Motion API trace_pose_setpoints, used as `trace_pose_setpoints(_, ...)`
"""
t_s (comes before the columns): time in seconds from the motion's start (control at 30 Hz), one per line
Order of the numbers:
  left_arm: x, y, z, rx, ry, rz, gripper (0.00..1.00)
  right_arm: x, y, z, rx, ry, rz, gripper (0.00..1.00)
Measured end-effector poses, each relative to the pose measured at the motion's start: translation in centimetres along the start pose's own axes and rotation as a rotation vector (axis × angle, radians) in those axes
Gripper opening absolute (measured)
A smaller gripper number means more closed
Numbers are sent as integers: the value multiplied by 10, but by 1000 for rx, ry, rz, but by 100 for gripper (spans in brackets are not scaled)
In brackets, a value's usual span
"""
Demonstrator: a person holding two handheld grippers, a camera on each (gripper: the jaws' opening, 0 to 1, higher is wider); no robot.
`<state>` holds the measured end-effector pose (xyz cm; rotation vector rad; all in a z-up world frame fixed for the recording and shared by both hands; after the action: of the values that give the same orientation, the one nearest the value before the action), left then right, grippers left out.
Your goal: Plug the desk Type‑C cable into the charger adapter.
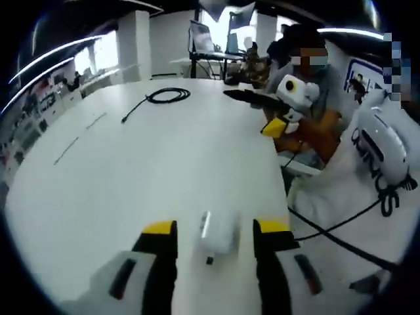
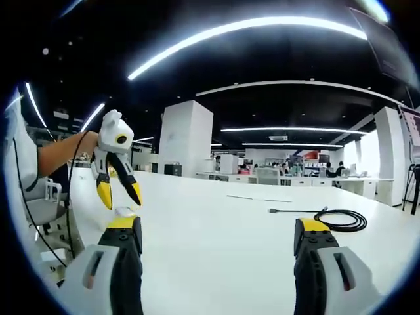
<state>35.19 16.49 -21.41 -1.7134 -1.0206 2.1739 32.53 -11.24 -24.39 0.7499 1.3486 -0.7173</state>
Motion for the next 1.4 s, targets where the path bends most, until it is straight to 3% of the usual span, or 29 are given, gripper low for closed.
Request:
trace_pose_setpoints(0.23, 10, -3, 3, -56, -39, 177, 51, 0, 0, 1, 4, 1, -3, 98)
trace_pose_setpoints(0.33, 12, -3, 4, -104, -35, 264, 61, 0, 0, 2, 5, -1, -3, 98)
trace_pose_setpoints(0.43, 21, -1, 8, -124, -66, 277, 68, 0, 0, 3, 7, 0, -5, 98)
trace_pose_setpoints(0.53, 26, 1, 13, -153, -123, 378, 68, 0, 0, 3, 6, 0, -3, 98)
trace_pose_setpoints(0.63, 35, 2, 18, -172, -158, 419, 74, 1, 0, 2, 6, -3, -9, 98)
trace_pose_setpoints(0.8, 42, 0, 23, -276, -141, 484, 92, 4, 2, 1, 1, 2, -19, 98)
trace_pose_setpoints(0.93, 41, -4, 30, -289, -135, 570, 92, 3, 3, 0, -4, -4, -16, 98)
trace_pose_setpoints(1.03, 41, -9, 28, -362, -133, 648, 99, 3, 4, 0, -4, -4, -14, 98)
trace_pose_setpoints(1.23, 45, -19, 22, -495, -208, 802, 100, 3, 3, 3, 11, -5, -15, 98)
trace_pose_setpoints(1.3, 48, -26, 20, -599, -190, 842, 100, 3, 2, 4, 14, -8, -17, 98)
trace_pose_setpoints(1.4, 48, -33, 24, -705, -132, 870, 100, 3, 1, 6, 19, -10, -17, 98)
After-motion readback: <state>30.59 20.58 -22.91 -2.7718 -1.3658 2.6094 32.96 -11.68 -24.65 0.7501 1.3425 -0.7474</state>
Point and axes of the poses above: the point that each gripper's makers call its tool centre point, and the gripper's own axes: y roughly forward along the fingers, z roughly to its right, x roughly out of its underside, the point moved 7 cm from there along -y, roughly backward along the fingers
